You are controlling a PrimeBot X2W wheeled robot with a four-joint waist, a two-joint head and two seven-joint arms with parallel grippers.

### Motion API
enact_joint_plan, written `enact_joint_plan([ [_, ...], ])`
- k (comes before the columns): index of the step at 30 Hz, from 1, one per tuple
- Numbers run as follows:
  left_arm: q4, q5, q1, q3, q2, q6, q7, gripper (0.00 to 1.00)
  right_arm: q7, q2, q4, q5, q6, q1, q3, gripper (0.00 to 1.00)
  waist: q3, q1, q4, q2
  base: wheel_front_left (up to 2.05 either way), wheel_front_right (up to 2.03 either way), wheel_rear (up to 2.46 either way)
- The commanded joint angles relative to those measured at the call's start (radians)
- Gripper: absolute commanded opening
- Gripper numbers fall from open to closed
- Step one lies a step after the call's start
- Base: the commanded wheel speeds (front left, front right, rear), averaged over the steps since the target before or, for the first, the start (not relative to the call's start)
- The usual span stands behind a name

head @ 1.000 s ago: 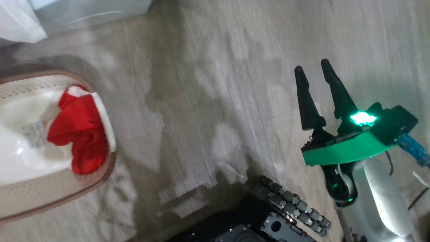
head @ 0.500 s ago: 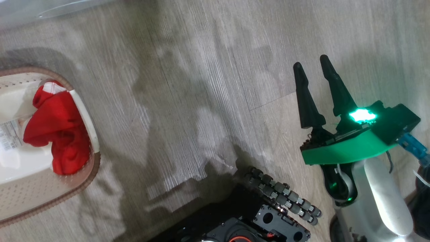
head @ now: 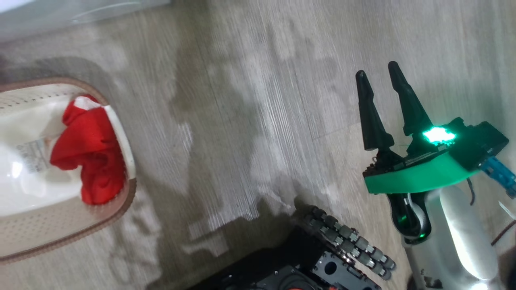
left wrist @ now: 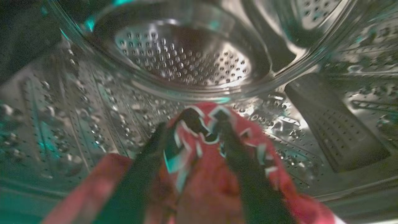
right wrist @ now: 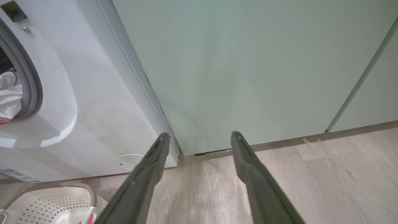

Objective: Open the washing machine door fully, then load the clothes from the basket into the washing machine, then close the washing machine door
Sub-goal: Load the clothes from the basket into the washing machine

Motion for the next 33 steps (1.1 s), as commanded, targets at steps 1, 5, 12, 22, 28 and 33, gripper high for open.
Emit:
enact_joint_plan([
  [1,-0.030,0.006,0.022,0.011,0.032,0.007,-0.027,1.00,-0.009,-0.007,-0.022,-0.009,0.000,0.021,0.005,1.00,-0.025,0.0000,0.020,0.0000,0.00,0.00,0.00],
  [5,-0.053,-0.002,0.091,0.011,-0.008,0.023,-0.111,1.00,-0.009,-0.007,-0.015,-0.033,0.000,0.028,-0.006,1.00,-0.070,0.0000,0.057,0.0000,0.00,0.00,0.00],
  [12,-0.219,-0.046,0.302,0.039,-0.083,0.076,-0.201,1.00,-0.009,-0.007,-0.003,-0.081,0.000,0.050,-0.032,1.00,-0.138,0.0000,0.130,0.0000,0.00,0.00,0.00],
  [22,-0.674,-0.058,0.698,0.075,-0.174,0.235,-0.227,1.00,0.002,-0.007,0.000,-0.132,0.000,0.065,-0.066,1.00,-0.211,0.0000,0.208,0.0000,0.00,0.00,0.00],
  [28,-0.854,-0.038,0.884,0.052,-0.213,0.296,-0.229,1.00,0.027,-0.007,-0.013,-0.152,0.000,0.074,-0.083,1.00,-0.244,0.0000,0.243,0.0000,0.00,0.00,0.00],
  [33,-0.935,-0.019,1.019,0.007,-0.229,0.322,-0.214,1.00,0.052,-0.007,-0.021,-0.172,0.000,0.090,-0.086,1.00,-0.284,0.0000,0.270,0.0000,0.00,0.00,0.00],
])
